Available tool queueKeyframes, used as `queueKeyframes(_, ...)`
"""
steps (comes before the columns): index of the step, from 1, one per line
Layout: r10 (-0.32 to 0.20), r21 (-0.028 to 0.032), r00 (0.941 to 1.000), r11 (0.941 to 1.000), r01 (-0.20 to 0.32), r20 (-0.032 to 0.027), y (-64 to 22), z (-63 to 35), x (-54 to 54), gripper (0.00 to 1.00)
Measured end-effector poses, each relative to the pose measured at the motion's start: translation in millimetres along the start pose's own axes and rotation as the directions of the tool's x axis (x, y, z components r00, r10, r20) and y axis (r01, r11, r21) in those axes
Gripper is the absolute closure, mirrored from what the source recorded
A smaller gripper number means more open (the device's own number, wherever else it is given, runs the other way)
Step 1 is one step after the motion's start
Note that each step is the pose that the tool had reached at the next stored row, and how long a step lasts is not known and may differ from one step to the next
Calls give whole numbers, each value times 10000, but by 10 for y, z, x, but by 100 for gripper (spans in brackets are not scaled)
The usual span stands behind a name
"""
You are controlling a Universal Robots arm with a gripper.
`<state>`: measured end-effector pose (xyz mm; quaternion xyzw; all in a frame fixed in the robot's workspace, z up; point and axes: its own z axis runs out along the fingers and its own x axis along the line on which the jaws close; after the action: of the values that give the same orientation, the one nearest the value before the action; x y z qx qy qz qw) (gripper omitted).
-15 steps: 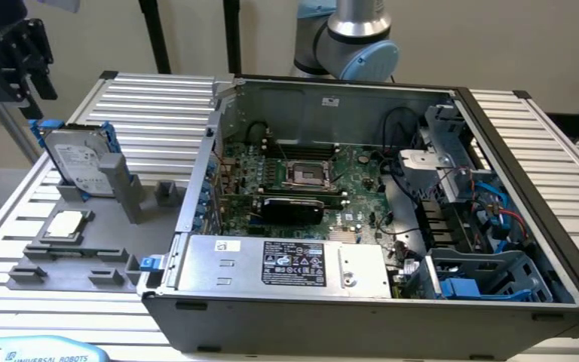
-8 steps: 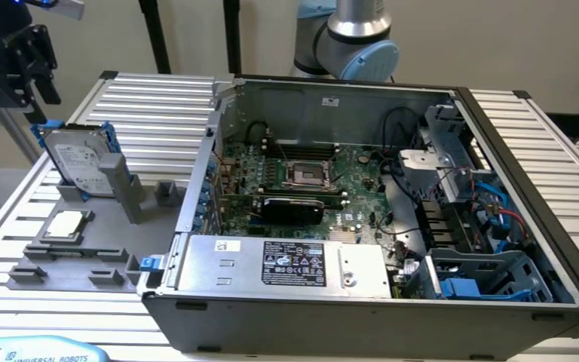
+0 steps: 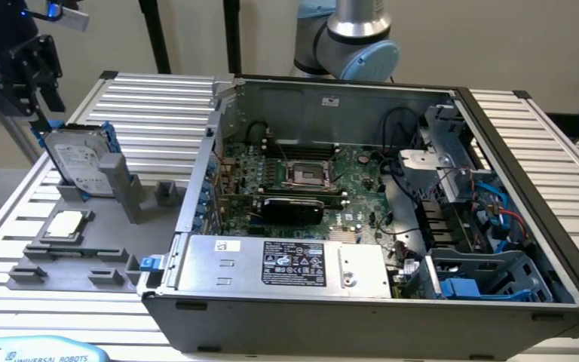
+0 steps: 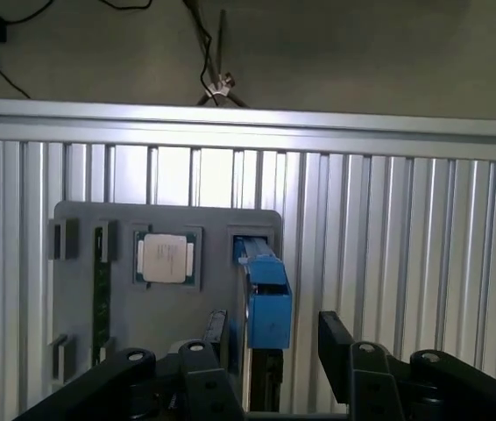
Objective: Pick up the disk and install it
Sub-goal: 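Pick up the disk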
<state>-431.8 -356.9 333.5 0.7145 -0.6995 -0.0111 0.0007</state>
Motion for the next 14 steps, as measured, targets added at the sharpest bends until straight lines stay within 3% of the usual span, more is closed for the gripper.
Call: queueKeyframes(14, 267, 3, 9996, 9996, -267, 4, -2, 163, 15, 46)
